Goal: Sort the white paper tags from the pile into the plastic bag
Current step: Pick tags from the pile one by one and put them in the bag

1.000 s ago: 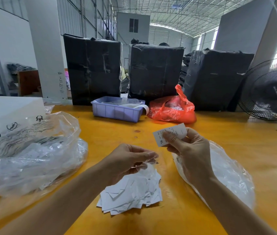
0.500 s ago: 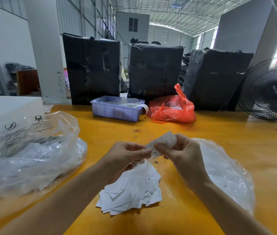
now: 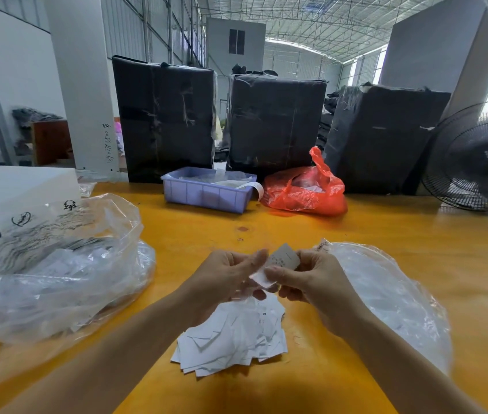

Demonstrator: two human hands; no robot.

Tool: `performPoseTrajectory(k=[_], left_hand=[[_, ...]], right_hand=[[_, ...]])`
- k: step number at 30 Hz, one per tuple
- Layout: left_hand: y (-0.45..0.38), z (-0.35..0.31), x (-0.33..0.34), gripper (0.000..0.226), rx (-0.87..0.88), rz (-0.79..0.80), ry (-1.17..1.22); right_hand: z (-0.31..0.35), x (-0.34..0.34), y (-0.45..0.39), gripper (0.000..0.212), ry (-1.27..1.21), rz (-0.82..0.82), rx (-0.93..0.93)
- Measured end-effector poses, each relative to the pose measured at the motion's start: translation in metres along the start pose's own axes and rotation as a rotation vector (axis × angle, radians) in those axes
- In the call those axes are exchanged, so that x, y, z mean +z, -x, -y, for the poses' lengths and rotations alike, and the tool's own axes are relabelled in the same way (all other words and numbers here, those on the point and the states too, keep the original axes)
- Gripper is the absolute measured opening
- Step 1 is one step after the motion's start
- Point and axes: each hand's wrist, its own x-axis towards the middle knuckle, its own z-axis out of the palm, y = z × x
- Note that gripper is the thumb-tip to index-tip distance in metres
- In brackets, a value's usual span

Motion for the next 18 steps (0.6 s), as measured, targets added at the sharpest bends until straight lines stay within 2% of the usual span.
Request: performPoseTrajectory(k=[3,7,10,14,18], left_hand=[[-0.0002,0.0006,-0.0025,0.057,-0.044,0.017,0.02],[-0.0017,0.0017,-0.0047,0.037,-0.062,-0.058,0.086],[-0.0033,0.0048,-0.0062,0.02,-0.061,-0.059,0.072],[-0.0011,0.0051,-0.0041,0.022,-0.082,0.052,-0.089],[-0.0009,0.003,-0.0034,0.032,-0.114,0.09,-0.07]], right_hand=[[-0.0001,-0.0019,-0.0013,0.016,-0.016,-0.046,0.008],[0.0019,-0.0053,-0.0022,0.02,-0.011,0.013,0.091],[0.0002,-0.0062,-0.0021,0.013,0.021,0.033,0.103],[-0.0019,-0.0079,-0.003,0.006,-0.028,0.015,0.057],[-0.0027,-0.0091,-0.0044,0.011,0.129,0.086,0.024]])
